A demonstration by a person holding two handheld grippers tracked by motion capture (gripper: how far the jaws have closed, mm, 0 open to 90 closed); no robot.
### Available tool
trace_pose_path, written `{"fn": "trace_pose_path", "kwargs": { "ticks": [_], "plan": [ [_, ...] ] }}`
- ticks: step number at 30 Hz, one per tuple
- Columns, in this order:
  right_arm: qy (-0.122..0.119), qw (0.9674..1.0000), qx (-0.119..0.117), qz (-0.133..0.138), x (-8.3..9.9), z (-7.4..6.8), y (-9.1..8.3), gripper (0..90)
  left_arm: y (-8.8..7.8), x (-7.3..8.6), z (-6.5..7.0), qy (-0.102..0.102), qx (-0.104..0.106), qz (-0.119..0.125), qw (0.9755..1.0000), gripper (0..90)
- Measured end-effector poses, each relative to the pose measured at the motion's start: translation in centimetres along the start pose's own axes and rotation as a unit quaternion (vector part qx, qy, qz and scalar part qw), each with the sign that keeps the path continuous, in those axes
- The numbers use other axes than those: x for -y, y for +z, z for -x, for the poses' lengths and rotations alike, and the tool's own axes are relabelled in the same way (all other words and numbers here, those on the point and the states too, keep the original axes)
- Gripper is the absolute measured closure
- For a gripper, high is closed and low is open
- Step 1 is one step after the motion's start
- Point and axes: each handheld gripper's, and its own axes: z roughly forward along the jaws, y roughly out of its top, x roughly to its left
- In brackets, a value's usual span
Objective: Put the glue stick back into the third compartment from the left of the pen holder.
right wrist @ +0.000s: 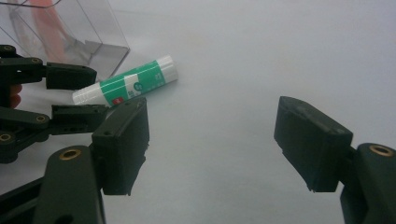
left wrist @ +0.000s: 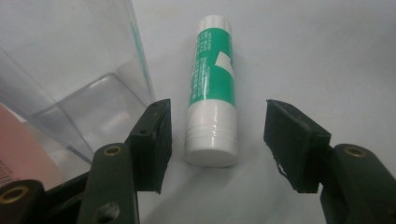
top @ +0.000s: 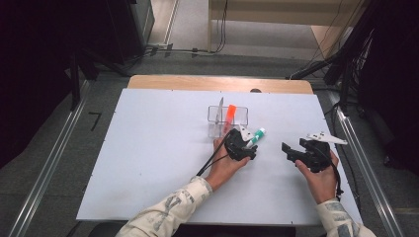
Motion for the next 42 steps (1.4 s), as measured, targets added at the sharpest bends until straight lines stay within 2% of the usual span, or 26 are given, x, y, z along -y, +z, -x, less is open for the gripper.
{"fn": "trace_pose_path", "kwargs": {
  "ticks": [26, 30, 42],
  "plan": [
    [0.0, 1.0, 0.0, -0.002, 0.04, -0.01, 0.14, 25.4, 0.89, -0.51, 0.24, -0.004, -0.014, -0.015, 0.9998, 50.0],
    [-0.001, 1.0, 0.001, -0.002, 0.05, -0.02, 0.15, 25.4, 0.93, -0.53, 0.29, -0.001, -0.02, -0.019, 0.9996, 51.1],
    [-0.003, 1.0, 0.001, -0.003, 0.04, -0.06, 0.19, 25.4, 1.0, -0.56, 0.51, 0.008, -0.02, -0.02, 0.9996, 56.3]
  ]
}}
